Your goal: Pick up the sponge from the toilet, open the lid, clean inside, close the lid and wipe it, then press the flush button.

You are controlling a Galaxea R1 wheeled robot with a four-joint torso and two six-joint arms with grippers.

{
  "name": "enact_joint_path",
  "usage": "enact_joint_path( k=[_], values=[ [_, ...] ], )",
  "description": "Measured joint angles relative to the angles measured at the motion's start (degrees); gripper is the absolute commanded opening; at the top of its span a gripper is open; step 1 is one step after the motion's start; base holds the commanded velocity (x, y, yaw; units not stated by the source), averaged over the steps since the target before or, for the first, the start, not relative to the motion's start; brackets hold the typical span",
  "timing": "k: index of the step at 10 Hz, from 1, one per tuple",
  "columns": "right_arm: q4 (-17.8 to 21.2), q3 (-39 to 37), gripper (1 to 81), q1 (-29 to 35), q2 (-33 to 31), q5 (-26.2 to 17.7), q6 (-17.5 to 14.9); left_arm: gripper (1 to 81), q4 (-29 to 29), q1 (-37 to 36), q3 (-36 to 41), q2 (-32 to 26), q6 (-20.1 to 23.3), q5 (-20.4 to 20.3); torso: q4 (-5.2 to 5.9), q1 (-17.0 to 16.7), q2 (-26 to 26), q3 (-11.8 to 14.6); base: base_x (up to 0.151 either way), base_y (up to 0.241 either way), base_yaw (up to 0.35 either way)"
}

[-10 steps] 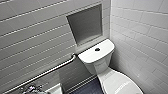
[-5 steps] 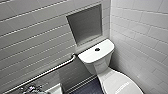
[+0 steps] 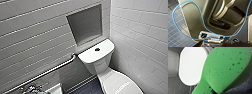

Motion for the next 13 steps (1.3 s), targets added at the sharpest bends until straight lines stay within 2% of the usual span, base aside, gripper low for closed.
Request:
enact_joint_path(
  k=[3,5,7,10,13],
  values=[
    [-1.52,9.75,1.0,3.61,-3.11,0.24,-1.45,81.1,0.02,0.0,0.04,0.3,0.0,0.05,0.0,0.0,0.0,0.0,0.0,0.0,0.0],
    [-1.66,11.61,1.0,10.61,-2.43,-3.9,-2.4,81.1,0.51,0.0,0.02,0.29,0.0,0.02,0.0,0.0,0.0,0.0,0.0,0.0,0.0],
    [-1.63,11.56,1.0,19.35,-0.02,-11.2,-3.02,81.1,0.55,0.0,0.02,0.3,-0.01,0.02,0.0,0.0,0.0,0.0,0.0,0.0,0.0],
    [-1.55,8.33,1.0,33.44,5.07,-25.04,-3.47,81.1,0.6,-0.05,0.02,0.3,-0.01,0.0,0.0,0.0,0.0,-0.02,0.0,0.0,0.0],
    [-1.68,-1.73,1.0,43.41,12.85,-39.75,-3.91,81.1,0.6,-0.33,0.02,0.3,-0.01,0.0,0.0,0.0,0.0,-0.02,0.0,0.0,0.0]
  ],
)
